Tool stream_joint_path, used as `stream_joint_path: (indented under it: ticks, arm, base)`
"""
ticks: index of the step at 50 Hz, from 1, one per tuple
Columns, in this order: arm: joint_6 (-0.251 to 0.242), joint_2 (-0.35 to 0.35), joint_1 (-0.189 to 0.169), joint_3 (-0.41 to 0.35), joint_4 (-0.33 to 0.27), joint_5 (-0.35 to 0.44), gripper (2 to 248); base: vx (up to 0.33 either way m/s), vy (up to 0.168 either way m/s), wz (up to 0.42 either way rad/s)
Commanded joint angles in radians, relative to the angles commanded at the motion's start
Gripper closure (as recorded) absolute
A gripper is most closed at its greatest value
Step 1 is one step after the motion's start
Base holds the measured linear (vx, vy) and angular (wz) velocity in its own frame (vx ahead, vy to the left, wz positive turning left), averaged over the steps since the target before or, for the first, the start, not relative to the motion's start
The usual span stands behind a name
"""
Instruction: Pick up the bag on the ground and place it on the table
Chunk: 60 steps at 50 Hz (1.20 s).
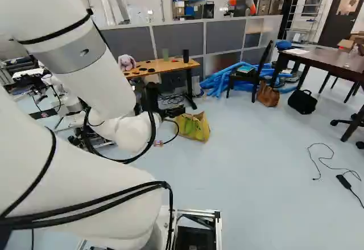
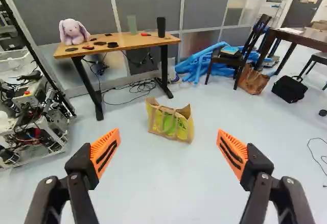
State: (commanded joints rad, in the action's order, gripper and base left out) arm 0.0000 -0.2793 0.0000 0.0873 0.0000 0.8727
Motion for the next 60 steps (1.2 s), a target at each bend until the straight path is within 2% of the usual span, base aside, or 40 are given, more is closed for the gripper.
stream_joint_path:
  ticks: [60]
  arm:
    - [0.000, 0.000, 0.000, 0.000, 0.000, 0.000, 3]
  base:
    - [0.299, 0.005, -0.004]
